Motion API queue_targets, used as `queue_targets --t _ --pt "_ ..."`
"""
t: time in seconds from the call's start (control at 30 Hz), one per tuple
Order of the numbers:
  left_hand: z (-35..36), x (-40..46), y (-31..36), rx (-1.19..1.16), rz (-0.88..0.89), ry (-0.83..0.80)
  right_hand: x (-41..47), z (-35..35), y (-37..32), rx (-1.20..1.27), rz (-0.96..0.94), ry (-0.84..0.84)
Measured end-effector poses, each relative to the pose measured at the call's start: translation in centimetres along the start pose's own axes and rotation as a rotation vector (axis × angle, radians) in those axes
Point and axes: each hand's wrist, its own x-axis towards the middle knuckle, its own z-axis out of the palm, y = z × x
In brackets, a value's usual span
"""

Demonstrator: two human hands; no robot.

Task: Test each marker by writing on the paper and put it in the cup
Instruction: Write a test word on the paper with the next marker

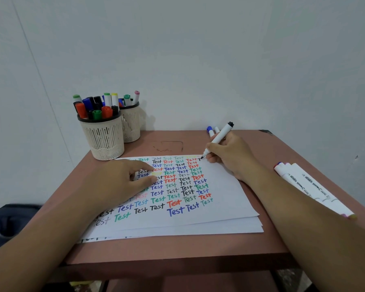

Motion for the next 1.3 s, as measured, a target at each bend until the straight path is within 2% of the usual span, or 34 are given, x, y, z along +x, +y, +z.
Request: queue_targets --t 0.5,0.77,1.3 --pt "0.05 -0.04 -0.02 0.003 0.004 0.012 0.09 0.00 -0.02 -0.053 0.004 -0.026" --pt "0.28 0.18 -0.34 -0.025 0.008 0.008 0.33 -0.17 0.05 -0.060 -0.004 0.040" --pt "0.32 0.23 -0.46 -0.022 0.003 0.008 0.37 -0.13 -0.04 -0.098 -0.005 0.028"
